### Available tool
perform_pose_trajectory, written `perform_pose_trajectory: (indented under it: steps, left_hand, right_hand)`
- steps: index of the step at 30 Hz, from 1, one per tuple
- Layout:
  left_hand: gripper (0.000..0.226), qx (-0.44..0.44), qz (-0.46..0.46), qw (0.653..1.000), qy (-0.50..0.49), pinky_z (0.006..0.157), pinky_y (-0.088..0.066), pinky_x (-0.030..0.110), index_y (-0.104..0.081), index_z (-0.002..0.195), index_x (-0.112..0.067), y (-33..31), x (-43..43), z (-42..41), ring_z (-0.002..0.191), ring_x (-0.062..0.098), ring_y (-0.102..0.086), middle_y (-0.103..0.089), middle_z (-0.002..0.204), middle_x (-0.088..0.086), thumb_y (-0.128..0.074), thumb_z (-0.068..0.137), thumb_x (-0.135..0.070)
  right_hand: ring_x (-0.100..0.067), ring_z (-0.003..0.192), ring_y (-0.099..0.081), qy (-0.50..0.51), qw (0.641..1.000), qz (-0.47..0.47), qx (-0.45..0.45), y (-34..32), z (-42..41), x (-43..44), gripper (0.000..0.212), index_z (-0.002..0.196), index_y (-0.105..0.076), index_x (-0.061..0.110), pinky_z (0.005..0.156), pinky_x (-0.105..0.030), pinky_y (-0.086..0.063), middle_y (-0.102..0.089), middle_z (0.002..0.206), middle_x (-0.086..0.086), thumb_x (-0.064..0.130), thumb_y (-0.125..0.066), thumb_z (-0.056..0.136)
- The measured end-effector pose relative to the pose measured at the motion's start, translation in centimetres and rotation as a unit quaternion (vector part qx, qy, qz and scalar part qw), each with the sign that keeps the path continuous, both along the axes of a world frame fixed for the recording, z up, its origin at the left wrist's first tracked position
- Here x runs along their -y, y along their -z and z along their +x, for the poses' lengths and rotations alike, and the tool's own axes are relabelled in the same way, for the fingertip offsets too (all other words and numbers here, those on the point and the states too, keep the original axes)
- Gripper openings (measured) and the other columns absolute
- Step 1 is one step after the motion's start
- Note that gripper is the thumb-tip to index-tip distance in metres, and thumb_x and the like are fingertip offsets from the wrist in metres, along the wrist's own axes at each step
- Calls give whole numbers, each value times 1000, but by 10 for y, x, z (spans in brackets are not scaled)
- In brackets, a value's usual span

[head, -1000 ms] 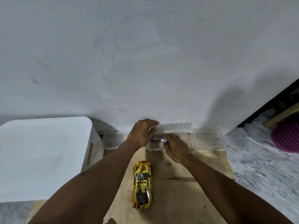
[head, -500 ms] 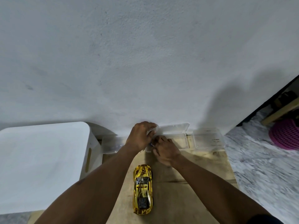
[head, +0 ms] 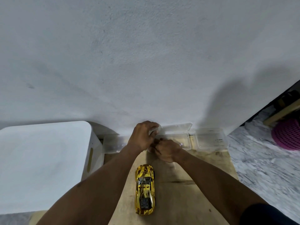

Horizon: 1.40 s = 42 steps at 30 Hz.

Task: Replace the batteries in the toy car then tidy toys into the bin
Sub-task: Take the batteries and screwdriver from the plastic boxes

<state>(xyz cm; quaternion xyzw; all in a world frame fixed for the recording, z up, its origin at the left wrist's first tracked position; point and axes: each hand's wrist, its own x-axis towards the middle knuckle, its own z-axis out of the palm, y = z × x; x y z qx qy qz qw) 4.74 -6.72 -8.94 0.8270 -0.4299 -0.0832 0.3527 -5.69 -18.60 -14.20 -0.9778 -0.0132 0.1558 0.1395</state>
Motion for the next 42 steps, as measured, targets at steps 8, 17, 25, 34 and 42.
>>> perform_pose_trajectory:
  steps: [8, 17, 25, 34, 42]
  left_hand:
    - [24, -3, 8, 1000, 4, 89, -56, 34, -74, 112, -15, -1, 0, 2, 102, 16, -68, -74, 112, 0, -70, 89, -17]
    - [25, 9, 19, 1000, 6, 88, -55, 33, -75, 112, -16, -1, -1, 1, 102, 18, -67, -73, 111, -1, -70, 88, -15]
    - [27, 13, 42, 999, 8, 88, -54, 37, -74, 111, -16, -9, -5, 3, 101, 22, -66, -73, 112, 2, -70, 86, -9]
    - [27, 11, 52, 999, 1, 90, -53, 34, -73, 115, -15, -12, -6, 1, 106, 23, -66, -72, 117, 4, -69, 88, -11]
    - [26, 14, 61, 998, 2, 90, -52, 30, -73, 115, -14, -14, -7, -1, 105, 22, -66, -71, 118, 3, -69, 89, -14]
  right_hand:
    - [-27, 94, -65, 30, 999, 28, 1, -7, -1, -2, 44, 115, -60, 22, 75, -36, -49, -69, 113, -8, 48, -27, 102]
    - [-28, 86, -66, 190, 975, 103, 45, -7, 1, 1, 34, 95, -70, 10, 71, -33, -47, -72, 92, -12, 41, -55, 93]
    - [-26, 118, -59, 152, 988, -34, -12, -27, -12, 41, 40, 132, -59, 26, 93, -33, -47, -60, 135, -3, 13, -55, 94]
    - [-23, 115, -63, 52, 993, -105, -33, -26, -22, 70, 43, 127, -65, 23, 97, -31, -50, -64, 131, 0, 8, -65, 87]
    - [-25, 108, -66, 42, 994, -97, -12, -24, -17, 67, 41, 124, -68, 21, 94, -34, -54, -67, 126, -2, 5, -64, 86]
